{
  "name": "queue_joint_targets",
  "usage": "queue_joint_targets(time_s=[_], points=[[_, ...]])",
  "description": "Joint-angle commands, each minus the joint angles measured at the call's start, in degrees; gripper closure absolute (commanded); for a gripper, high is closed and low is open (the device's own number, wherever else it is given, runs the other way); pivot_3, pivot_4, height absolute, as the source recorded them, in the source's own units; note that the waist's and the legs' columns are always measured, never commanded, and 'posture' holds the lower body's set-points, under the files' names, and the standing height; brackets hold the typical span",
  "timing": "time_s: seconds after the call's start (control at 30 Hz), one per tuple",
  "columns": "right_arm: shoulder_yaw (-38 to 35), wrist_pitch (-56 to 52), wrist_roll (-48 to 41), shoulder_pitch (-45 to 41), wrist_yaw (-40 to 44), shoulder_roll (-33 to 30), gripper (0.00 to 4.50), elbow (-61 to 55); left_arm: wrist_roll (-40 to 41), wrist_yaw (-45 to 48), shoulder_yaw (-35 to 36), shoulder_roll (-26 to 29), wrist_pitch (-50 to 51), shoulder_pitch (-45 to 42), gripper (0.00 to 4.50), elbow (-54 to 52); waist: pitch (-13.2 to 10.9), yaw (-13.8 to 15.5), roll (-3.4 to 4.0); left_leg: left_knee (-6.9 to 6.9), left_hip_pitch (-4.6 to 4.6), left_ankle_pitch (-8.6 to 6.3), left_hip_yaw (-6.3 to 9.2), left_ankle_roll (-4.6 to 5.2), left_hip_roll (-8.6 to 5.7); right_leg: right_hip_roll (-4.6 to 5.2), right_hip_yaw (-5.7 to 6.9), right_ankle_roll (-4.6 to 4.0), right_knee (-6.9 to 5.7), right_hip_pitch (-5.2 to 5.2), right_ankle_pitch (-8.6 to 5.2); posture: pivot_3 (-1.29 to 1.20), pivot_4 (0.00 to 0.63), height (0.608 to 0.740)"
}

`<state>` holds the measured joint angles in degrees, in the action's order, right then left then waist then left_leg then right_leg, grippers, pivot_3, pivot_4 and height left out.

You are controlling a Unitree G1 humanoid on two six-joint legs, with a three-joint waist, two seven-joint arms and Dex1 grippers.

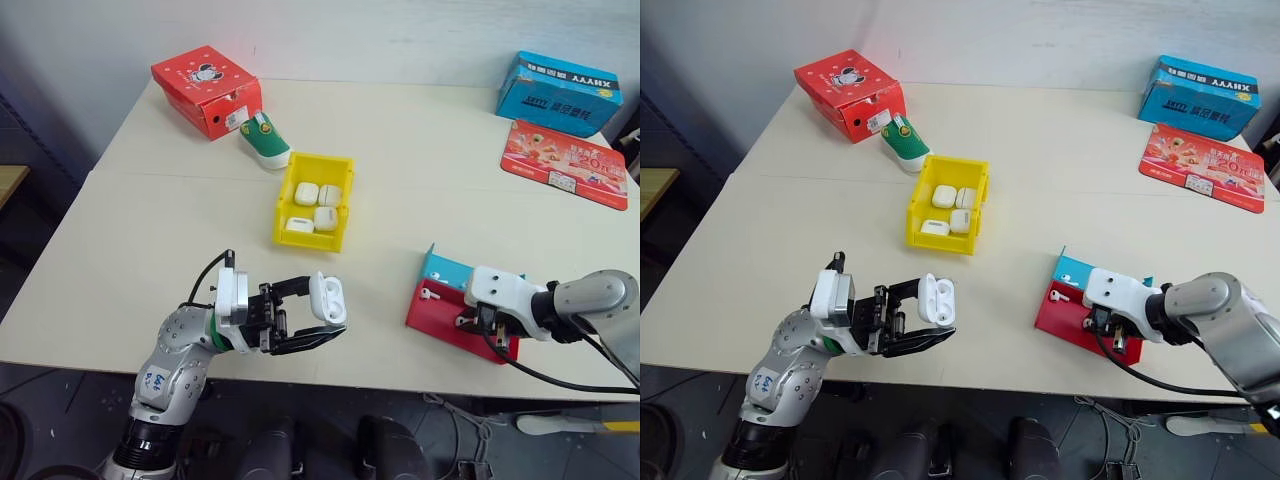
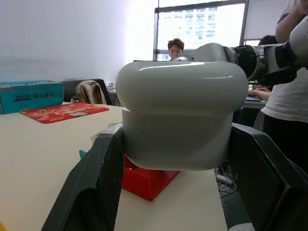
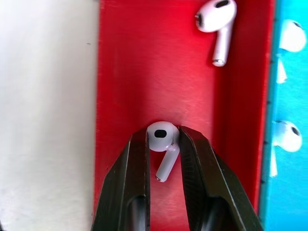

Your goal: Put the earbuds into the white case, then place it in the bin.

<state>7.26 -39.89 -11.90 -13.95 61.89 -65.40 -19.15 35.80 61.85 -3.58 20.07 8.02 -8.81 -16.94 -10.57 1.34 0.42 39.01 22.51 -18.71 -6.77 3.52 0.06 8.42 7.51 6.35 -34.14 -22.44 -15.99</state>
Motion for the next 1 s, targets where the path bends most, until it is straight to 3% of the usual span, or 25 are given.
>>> queue_joint_targets(time_s=[0.03, 0.13, 0.2, 0.27, 0.33, 0.57, 0.77, 1.0], points=[[-7.0, 2.9, -4.9, 0.7, 2.3, 1.3, 4.06, 0.4, 3.5, 0.5, 0.2, -0.6, 0.9, -1.2, 1.71, -2.5, -0.1, 0.1, 0.07, 0.00, 0.01, 0.01, 0.00, 0.02, -0.01, 0.00, 0.00, 0.00, 0.00, 0.00, 0.00, 0.00, 0.150, 0.740], [-17.0, 1.2, -15.4, 3.3, 6.6, 3.7, 4.06, -0.9, 9.4, -1.6, 0.3, 1.4, 10.9, -2.8, 1.71, -3.2, -0.1, 0.2, 0.03, 0.00, 0.04, 0.11, 0.06, 0.19, -0.01, -0.01, 0.06, 0.01, 0.01, 0.02, 0.01, 0.00, 0.150, 0.740], [-26.3, -1.5, -30.8, 4.1, 8.8, 10.0, 4.06, -3.4, 8.5, 0.8, -0.2, 0.3, 8.6, -5.1, 1.71, -1.6, -0.2, 0.2, -0.09, 0.00, 0.04, 0.15, 0.09, 0.27, -0.01, -0.03, 0.08, 0.02, 0.01, 0.05, 0.01, 0.00, 0.150, 0.740], [-30.3, 2.9, -41.4, 1.7, 4.0, 21.2, 4.06, -6.9, 6.1, 2.1, -0.3, -2.3, 3.9, -7.9, 1.71, 1.0, -0.2, 0.2, -0.12, 0.01, 0.04, 0.16, 0.16, 0.26, 0.03, -0.09, 0.14, 0.04, 0.07, 0.12, 0.03, 0.00, 0.150, 0.740], [-30.2, 8.1, -42.1, -1.6, -3.4, 30.2, 4.06, -9.3, 4.5, 2.8, -0.3, -3.7, 1.5, -9.6, 1.71, 3.1, -0.2, -0.2, -0.16, 0.01, -0.09, 0.16, 0.21, 0.19, 0.08, -0.17, 0.17, 0.06, 0.15, 0.28, 0.04, 0.00, 0.150, 0.740], [-15.5, 20.1, -32.9, -6.0, -6.3, 43.6, 4.06, -13.3, 4.8, 4.1, -1.3, -4.4, 3.6, -13.7, 1.71, 6.5, -0.2, -0.2, -0.03, -0.04, 0.00, 0.19, 0.04, 0.10, 0.06, -0.25, 0.03, 0.09, -0.27, -0.04, 0.05, 0.00, 0.150, 0.740], [-9.8, 26.7, -27.2, -5.3, -6.4, 46.6, 4.06, -10.3, 6.5, 4.2, -1.1, -3.6, 7.1, -13.8, 1.71, 5.4, -0.2, -0.2, -0.03, -0.03, 0.01, 0.23, 0.03, 0.27, -0.13, -0.38, 0.04, 0.09, -0.40, -0.02, 0.05, 0.00, 0.150, 0.740], [-8.3, 30.8, -24.6, -3.3, -4.6, 45.1, 4.06, -6.9, 6.2, 3.3, -0.6, -4.4, 7.3, -13.7, 1.71, 4.7, -0.2, -0.3, -0.03, -0.04, 0.00, 0.23, 0.04, 0.27, -0.09, -0.28, 0.03, 0.09, -0.39, -0.02, 0.05, 0.00, 0.150, 0.740]])
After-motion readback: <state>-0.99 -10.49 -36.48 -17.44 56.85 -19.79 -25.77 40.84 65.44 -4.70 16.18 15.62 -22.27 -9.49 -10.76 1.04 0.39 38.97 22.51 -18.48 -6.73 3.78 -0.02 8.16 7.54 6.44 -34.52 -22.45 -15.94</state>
